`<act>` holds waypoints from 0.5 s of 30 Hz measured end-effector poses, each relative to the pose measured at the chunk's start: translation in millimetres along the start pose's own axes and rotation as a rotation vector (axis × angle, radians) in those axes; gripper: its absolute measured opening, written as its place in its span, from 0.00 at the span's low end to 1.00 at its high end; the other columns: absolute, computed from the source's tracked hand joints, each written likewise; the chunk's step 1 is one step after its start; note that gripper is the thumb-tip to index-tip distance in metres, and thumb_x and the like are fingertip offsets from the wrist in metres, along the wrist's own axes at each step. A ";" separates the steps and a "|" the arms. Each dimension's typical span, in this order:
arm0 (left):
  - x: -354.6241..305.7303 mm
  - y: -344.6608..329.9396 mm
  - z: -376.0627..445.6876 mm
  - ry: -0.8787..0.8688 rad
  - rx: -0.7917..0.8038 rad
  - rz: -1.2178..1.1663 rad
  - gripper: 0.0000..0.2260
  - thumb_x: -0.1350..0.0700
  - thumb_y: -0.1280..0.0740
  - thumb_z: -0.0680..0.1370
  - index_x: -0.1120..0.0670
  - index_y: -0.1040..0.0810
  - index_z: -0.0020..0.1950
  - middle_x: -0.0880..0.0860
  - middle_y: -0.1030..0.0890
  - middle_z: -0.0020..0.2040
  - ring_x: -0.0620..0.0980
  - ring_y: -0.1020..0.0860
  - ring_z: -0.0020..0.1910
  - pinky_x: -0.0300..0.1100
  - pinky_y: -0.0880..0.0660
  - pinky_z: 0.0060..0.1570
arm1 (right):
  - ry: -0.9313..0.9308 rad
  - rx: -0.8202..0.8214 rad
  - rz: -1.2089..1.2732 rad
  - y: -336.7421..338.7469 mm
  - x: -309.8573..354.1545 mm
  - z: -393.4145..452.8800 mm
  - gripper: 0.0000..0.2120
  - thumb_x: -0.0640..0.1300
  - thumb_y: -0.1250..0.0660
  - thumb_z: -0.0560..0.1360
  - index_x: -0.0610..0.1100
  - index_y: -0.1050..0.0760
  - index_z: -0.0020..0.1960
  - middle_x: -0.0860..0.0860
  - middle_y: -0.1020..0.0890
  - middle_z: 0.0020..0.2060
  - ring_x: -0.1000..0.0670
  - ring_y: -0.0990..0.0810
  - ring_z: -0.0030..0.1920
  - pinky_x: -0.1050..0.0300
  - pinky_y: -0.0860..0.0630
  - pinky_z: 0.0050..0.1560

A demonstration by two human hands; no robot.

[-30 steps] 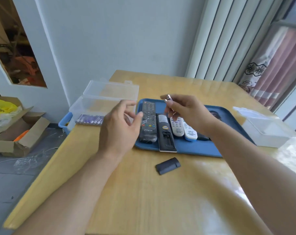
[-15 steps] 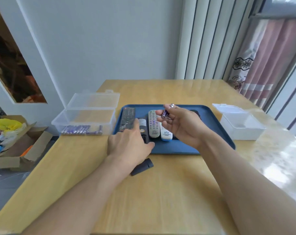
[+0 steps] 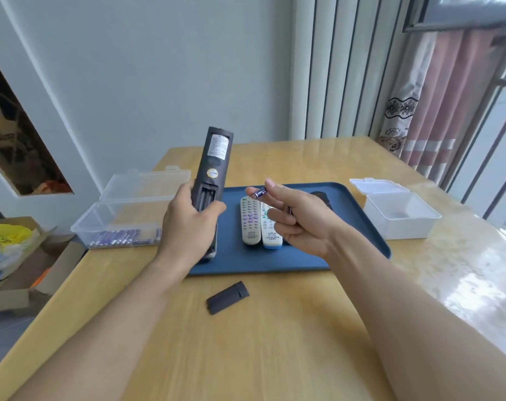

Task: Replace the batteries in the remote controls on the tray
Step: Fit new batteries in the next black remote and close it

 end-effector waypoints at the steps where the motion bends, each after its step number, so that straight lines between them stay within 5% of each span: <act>1: 5.5 -6.4 4.9 0.074 0.056 -0.156 0.13 0.58 0.29 0.74 0.51 0.23 0.58 0.53 0.17 0.43 0.51 0.20 0.38 0.46 0.24 0.42 | 0.020 -0.008 -0.031 -0.6 1.6 -0.9 0.06 0.49 0.35 0.81 0.46 0.25 0.49 0.52 0.15 0.57 0.55 0.44 0.26 0.64 0.49 0.27; 7: 20.6 -34.2 7.5 0.103 0.240 -0.498 0.15 0.69 0.30 0.76 0.56 0.29 0.57 0.52 0.17 0.41 0.55 0.17 0.37 0.50 0.20 0.37 | 0.152 -0.076 -0.206 -5.5 10.5 -3.8 0.12 0.49 0.28 0.74 0.42 0.24 0.53 0.47 0.14 0.53 0.52 0.45 0.28 0.62 0.46 0.28; 11: 24.9 -44.8 -0.2 0.126 0.361 -0.553 0.19 0.63 0.29 0.78 0.53 0.30 0.66 0.53 0.18 0.48 0.54 0.15 0.40 0.43 0.24 0.22 | 0.218 -0.144 -0.255 -5.8 12.8 -5.4 0.14 0.48 0.26 0.68 0.42 0.21 0.50 0.57 0.22 0.29 0.57 0.39 0.23 0.64 0.42 0.26; 15: 26.5 -49.1 -1.1 0.125 0.448 -0.546 0.23 0.64 0.26 0.76 0.52 0.29 0.68 0.51 0.16 0.51 0.52 0.14 0.47 0.42 0.23 0.25 | 0.267 -0.198 -0.363 -3.6 12.7 -3.4 0.13 0.49 0.24 0.67 0.45 0.17 0.49 0.53 0.16 0.35 0.58 0.30 0.25 0.65 0.38 0.26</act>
Point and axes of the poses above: each hand's wrist, its own z-axis towards the middle knuckle, its own y-axis out of the back of the hand, x = y × z, the point moved 7 cm from there along z, towards the middle knuckle
